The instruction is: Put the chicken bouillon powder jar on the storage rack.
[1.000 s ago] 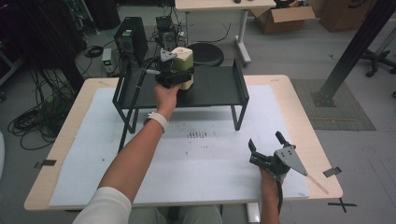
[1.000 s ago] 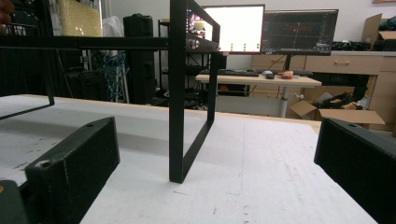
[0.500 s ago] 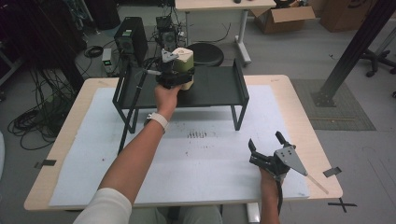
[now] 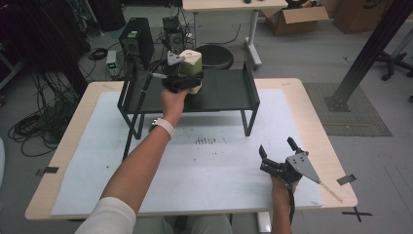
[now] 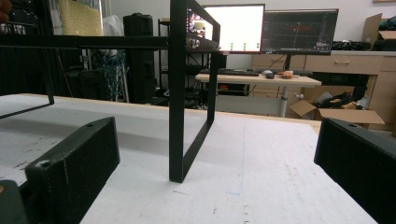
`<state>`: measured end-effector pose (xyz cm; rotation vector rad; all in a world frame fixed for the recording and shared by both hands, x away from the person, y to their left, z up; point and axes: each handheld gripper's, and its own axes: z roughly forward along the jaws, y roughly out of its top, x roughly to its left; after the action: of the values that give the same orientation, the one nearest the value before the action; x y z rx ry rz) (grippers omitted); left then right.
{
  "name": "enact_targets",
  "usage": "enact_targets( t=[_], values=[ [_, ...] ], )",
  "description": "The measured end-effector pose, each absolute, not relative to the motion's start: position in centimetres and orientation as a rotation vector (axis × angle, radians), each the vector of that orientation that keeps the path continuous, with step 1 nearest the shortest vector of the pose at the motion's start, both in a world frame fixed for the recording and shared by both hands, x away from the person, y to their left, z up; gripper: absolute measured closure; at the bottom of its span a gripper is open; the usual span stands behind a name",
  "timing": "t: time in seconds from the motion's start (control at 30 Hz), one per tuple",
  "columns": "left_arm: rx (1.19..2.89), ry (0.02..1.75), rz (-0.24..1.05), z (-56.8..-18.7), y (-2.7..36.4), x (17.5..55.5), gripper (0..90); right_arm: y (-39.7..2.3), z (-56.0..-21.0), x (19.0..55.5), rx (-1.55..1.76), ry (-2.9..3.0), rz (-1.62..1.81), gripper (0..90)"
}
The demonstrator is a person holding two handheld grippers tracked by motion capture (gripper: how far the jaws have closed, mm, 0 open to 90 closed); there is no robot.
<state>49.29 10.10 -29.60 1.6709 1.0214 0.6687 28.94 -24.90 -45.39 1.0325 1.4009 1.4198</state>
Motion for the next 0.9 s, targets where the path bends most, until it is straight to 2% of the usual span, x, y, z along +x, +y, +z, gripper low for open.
enact_targets(
  t=[0.07, 0.23, 0.67, 0.9],
  values=[
    [1.666, 1.018, 0.639, -29.5, 10.3, 49.3, 9.7, -24.9, -45.4, 28.9, 1.032, 1.401, 1.419, 0.0],
    [1.663, 1.004, 0.622, -29.4, 10.6, 49.1, 2.8, -24.9, -45.4, 28.9, 1.032, 1.401, 1.418, 0.0],
    [1.639, 0.974, 0.609, -28.6, 12.2, 47.2, 0.5, -24.9, -45.4, 28.9, 1.033, 1.403, 1.418, 0.0],
    [1.636, 0.934, 0.648, -28.3, 12.8, 45.7, 0.7, -24.9, -45.4, 28.9, 1.031, 1.401, 1.418, 0.0]
  ],
)
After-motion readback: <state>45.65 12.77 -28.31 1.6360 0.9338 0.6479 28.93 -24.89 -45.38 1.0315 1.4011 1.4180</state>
